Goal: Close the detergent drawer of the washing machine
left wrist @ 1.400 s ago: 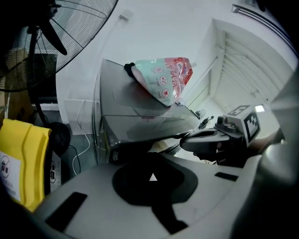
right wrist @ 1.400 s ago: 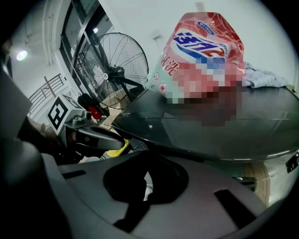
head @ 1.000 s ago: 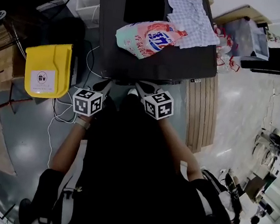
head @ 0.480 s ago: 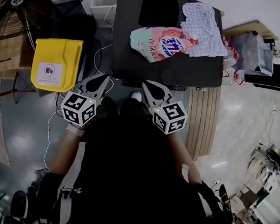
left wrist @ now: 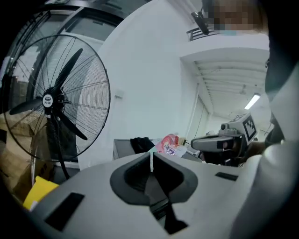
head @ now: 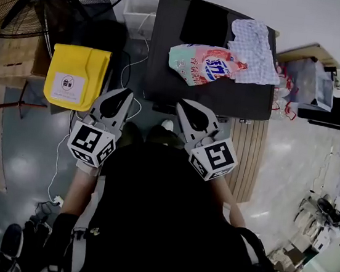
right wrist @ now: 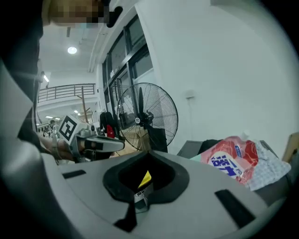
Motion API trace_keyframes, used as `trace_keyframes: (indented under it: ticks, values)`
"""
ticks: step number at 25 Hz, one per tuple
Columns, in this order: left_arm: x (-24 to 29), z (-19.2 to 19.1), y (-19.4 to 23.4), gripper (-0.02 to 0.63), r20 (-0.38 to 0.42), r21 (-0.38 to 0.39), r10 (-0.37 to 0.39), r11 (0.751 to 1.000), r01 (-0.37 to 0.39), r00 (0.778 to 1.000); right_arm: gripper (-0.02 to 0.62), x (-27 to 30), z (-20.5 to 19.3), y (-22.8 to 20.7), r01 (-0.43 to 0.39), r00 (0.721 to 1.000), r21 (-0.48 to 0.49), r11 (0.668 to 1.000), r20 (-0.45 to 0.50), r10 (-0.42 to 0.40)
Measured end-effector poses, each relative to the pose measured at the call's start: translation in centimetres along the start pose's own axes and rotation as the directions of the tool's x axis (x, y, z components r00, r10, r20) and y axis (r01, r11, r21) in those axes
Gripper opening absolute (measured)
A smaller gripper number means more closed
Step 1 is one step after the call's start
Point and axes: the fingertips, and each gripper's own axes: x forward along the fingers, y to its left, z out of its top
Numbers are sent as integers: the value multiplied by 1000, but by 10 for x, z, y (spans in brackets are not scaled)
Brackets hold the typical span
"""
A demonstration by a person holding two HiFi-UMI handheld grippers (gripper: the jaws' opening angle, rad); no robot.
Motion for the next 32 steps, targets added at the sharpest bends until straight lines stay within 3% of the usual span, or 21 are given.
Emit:
trace_keyframes:
  ticks: [13, 25, 32]
  values:
    - [-22, 49, -20, 11, 87, 88, -19, 996, 12, 996, 15, 0, 48, 23, -39, 996, -129, 991, 77, 49]
    - [-30, 57, -13, 11, 141, 40, -7, 999, 1, 990, 14, 7, 52, 27, -62, 995, -138, 988, 66, 72]
    - [-31, 51, -11, 9, 123, 1, -15, 1000, 15, 992, 15, 9, 49, 26, -70, 995, -111, 991, 58, 77]
